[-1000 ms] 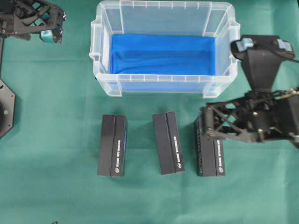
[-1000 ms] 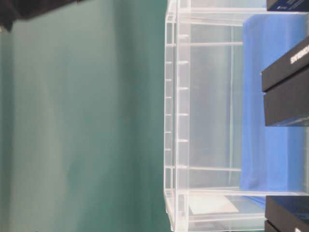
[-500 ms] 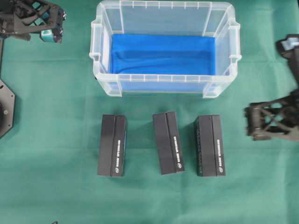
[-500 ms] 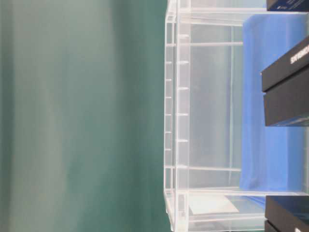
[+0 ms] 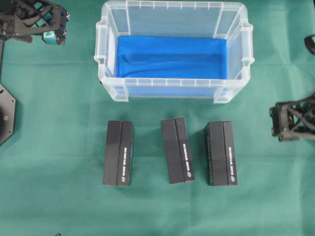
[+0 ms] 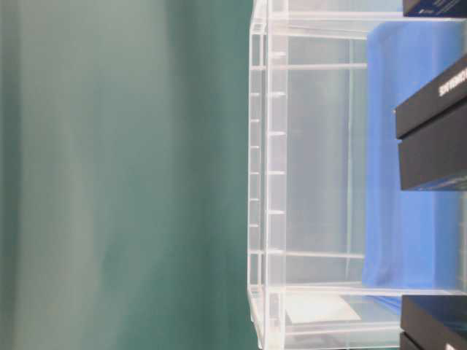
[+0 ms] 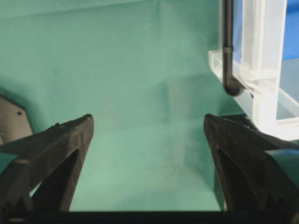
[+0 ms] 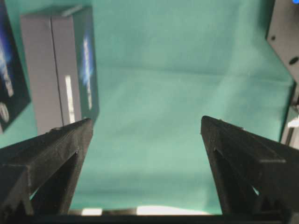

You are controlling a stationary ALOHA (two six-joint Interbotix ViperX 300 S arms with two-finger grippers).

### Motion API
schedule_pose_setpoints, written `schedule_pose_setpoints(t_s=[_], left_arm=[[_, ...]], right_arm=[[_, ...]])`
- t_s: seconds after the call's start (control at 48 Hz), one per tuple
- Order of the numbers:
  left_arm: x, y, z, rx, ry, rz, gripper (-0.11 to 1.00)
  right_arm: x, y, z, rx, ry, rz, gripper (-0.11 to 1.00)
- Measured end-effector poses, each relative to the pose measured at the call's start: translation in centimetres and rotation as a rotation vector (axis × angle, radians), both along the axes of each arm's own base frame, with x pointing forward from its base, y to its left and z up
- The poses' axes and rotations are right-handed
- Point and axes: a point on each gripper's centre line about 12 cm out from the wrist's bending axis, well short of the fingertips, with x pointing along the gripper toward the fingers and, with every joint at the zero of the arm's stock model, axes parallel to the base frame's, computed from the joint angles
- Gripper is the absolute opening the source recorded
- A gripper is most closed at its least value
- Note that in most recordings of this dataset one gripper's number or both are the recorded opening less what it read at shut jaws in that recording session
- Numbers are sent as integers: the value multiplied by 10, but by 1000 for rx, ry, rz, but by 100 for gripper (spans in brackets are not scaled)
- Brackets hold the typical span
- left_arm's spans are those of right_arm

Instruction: Take out the box from the case.

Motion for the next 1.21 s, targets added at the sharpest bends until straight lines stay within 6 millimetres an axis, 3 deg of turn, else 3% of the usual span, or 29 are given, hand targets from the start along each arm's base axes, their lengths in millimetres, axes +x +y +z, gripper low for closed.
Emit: schedule_pose_setpoints(t_s=[0.813, 1.209], left_arm=[[2, -4, 0, -4, -4, 7, 97], [2, -4, 1, -4, -5, 9, 97]], right_arm=[[-16, -132, -5, -73, 1, 17, 91], [-14, -146, -11, -74, 16, 15, 91]])
